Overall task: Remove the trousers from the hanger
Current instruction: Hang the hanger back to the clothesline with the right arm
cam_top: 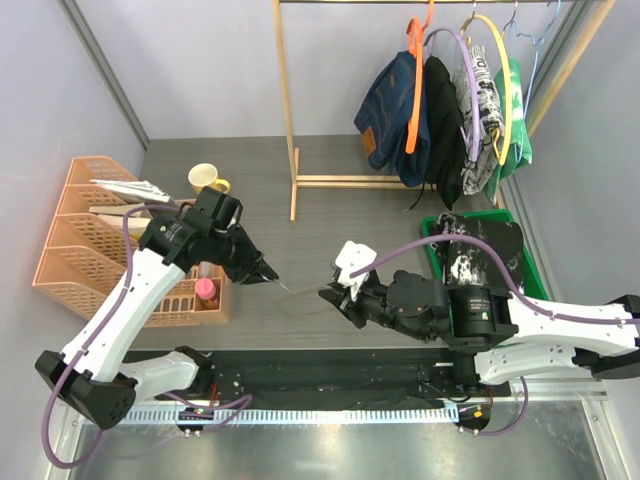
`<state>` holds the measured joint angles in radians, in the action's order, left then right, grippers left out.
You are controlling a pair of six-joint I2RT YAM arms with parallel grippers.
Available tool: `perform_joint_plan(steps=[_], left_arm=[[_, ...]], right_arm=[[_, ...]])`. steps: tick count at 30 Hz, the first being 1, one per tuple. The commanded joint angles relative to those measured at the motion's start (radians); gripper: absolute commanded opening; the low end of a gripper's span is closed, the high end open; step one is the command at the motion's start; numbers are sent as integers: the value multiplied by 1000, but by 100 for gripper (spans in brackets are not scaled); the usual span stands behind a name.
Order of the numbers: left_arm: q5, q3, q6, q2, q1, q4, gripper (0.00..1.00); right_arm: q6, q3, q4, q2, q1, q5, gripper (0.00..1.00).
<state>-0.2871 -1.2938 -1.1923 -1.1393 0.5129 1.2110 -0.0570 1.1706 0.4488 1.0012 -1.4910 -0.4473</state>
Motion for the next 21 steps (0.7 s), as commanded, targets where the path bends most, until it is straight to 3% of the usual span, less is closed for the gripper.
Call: perform_joint_plan(steps=[1, 2, 8, 11, 12, 15, 17, 21], left_arm=[[14, -67, 14, -23, 3, 77, 4], [11, -59, 10, -28, 3, 91, 0], [11, 8, -43, -13, 3, 125, 0], [40, 5, -41, -4, 3, 127, 21], [55, 2, -44, 10, 3, 121, 38], [98, -7, -52, 51, 3, 84, 69], [118, -4, -52, 84, 4, 39, 82], [176, 2, -43, 189, 4, -65, 91]], right_arm=[[166, 27, 2, 20, -46, -63, 1], [199, 27, 7, 28, -78, -120, 1], [284, 35, 16, 82, -166, -220, 1], [272, 14, -13, 62, -187, -246, 1], [266, 6, -16, 53, -187, -248, 1], [238, -29, -15, 22, -187, -243, 1], [209, -38, -6, -1, -187, -240, 1], [154, -42, 37, -24, -187, -287, 1]])
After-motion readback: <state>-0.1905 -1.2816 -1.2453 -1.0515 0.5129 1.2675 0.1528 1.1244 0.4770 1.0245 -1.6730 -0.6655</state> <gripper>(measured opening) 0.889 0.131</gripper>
